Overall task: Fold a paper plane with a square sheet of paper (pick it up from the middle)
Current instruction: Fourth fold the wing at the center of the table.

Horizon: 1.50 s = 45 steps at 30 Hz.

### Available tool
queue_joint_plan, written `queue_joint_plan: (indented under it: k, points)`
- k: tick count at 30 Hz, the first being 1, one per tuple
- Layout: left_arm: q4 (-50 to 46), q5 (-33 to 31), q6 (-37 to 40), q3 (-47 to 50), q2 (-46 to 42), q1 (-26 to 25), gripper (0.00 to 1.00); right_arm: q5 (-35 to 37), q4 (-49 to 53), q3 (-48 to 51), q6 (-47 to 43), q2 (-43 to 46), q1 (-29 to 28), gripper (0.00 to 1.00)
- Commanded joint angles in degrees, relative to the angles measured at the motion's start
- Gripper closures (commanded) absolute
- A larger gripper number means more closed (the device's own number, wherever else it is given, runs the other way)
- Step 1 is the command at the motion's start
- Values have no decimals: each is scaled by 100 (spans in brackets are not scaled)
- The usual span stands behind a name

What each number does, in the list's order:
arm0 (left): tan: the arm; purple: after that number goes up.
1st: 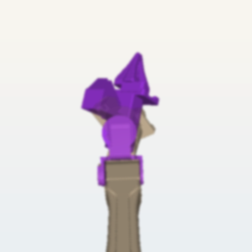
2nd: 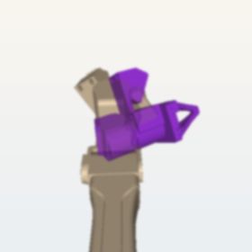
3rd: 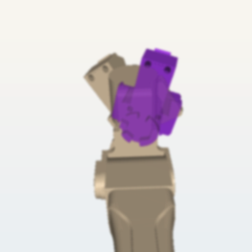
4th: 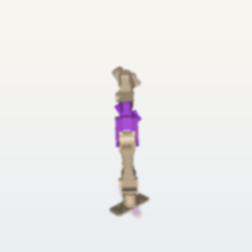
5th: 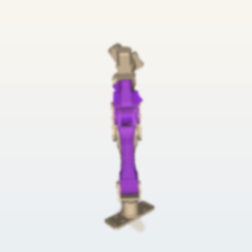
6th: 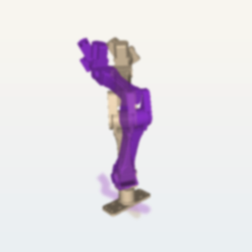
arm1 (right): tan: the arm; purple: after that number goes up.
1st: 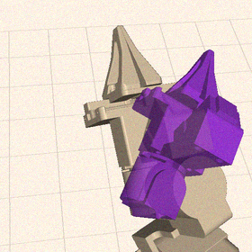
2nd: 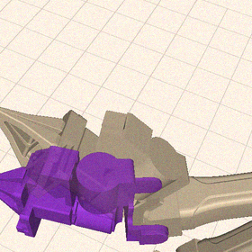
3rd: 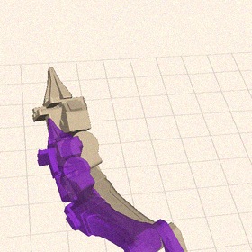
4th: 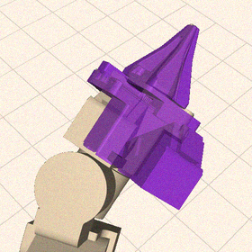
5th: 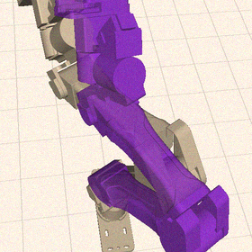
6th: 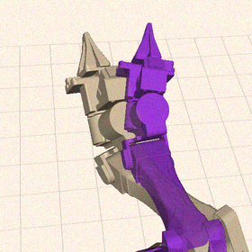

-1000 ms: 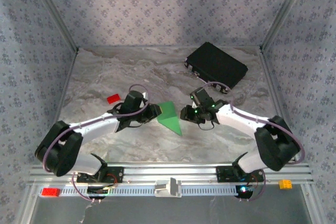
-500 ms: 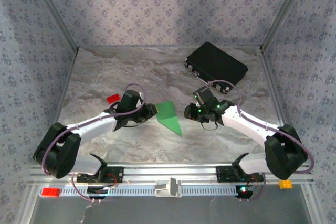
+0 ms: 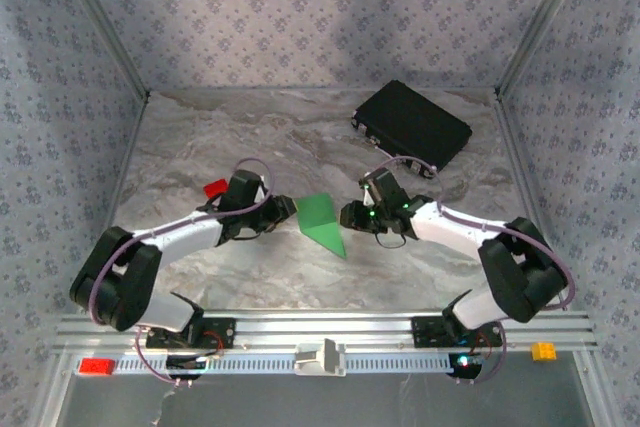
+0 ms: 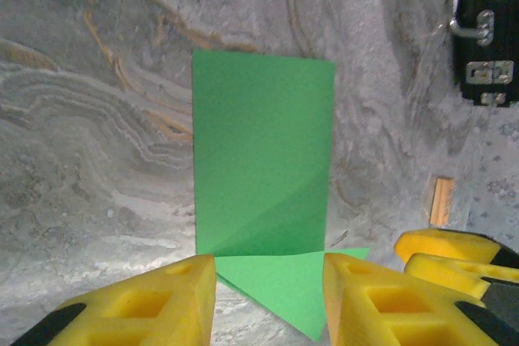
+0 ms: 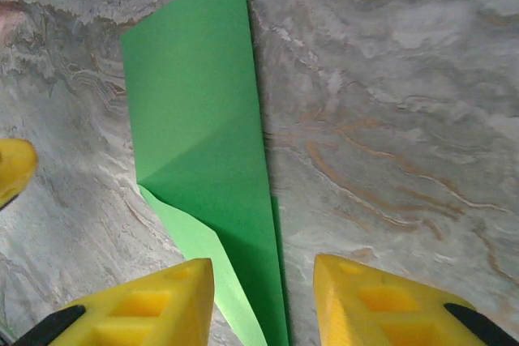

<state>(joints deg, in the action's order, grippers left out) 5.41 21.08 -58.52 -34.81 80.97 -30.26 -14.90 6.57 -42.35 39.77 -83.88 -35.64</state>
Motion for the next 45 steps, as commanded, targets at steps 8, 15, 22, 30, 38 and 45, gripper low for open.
queue_joint_plan:
  k: [8, 15, 22, 30, 38, 45]
  points:
    - [490, 236, -161, 26, 280, 56, 60, -682, -557, -71, -212, -691, -43, 62]
    - [486, 227, -192, 33, 321, 90, 60, -875, -739, -91, -210, -949, -57, 64]
    - [503, 325, -265, -2, 417, 96, 60, -926, -876, -20, -211, -960, -55, 69]
    - [619, 483, -300, -92, 671, 99, 61, -905, -831, -11, -274, -984, -27, 78]
    - [758, 731, -317, -303, 912, 92, 54, -988, -1005, 211, -252, -750, 114, 89]
    - [964, 926, -378, -484, 1118, 99, 48, -1167, -1219, 345, -206, -692, 205, 90]
